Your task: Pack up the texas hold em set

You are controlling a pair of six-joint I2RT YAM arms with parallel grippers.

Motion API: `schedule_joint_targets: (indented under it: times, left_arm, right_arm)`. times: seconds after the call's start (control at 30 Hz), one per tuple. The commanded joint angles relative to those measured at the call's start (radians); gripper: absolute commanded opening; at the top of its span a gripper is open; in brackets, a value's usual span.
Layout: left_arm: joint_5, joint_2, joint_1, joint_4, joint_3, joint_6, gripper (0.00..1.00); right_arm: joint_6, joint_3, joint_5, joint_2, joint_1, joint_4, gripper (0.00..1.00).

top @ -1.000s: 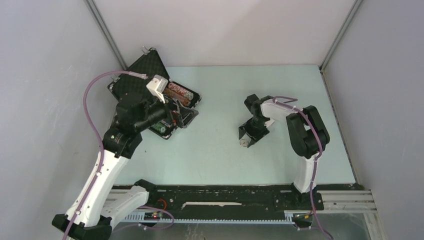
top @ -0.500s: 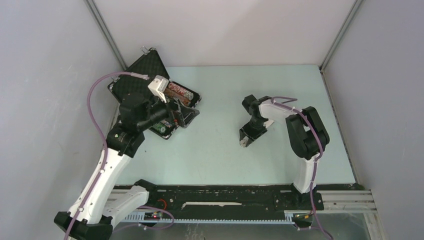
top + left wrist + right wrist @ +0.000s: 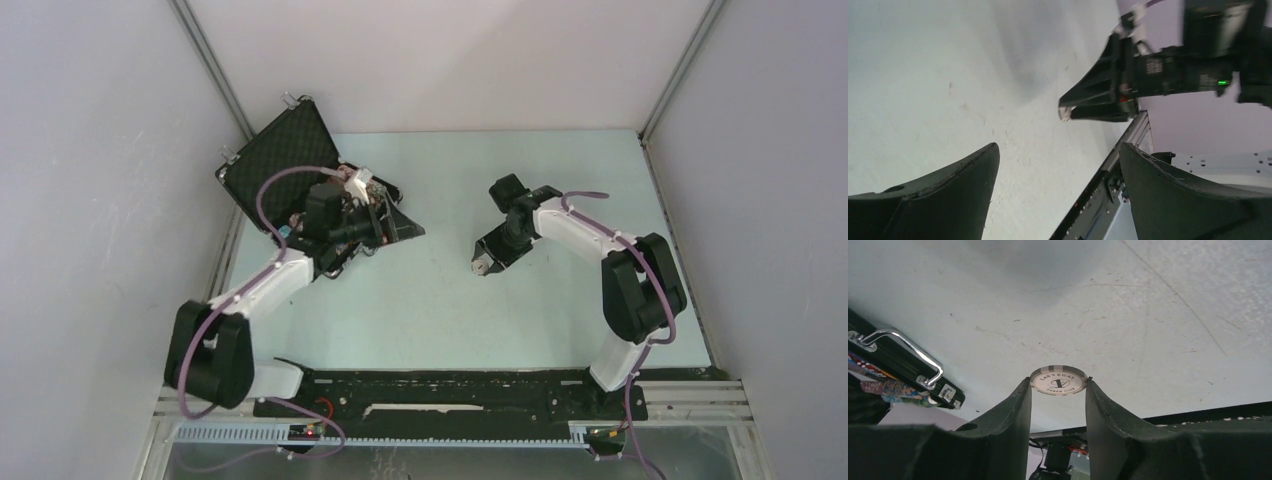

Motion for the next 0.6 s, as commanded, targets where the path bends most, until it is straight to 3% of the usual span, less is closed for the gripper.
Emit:
schedule_joint_targets:
  times: [0.0, 0.23, 0.33, 0.57]
  left_arm:
    - [0.036, 0.053, -0.038, 0.213, -0.083, -0.129, 0.93]
    - [-0.059, 0.170, -0.145, 0.319, -0.101, -0.154, 0.79]
    - [-0.048, 0.222, -0.166, 0.452, -0.147, -0.253, 0.71]
    - [-0.113, 0.238, -0.178, 0.577, -0.250, -0.324, 0.65]
  right_arm:
    - [0.038, 0.006, -0.038, -0.030, 0.016, 0.056, 0.25]
    - [0.060, 0.028, -0.073, -0.039, 0.042, 0.102, 0.26]
    - [0.063, 0.052, -0.093, -0.033, 0.054, 0.111, 0.26]
    - [0.080, 0.081, -0.099, -0.046, 0.088, 0.118, 0.26]
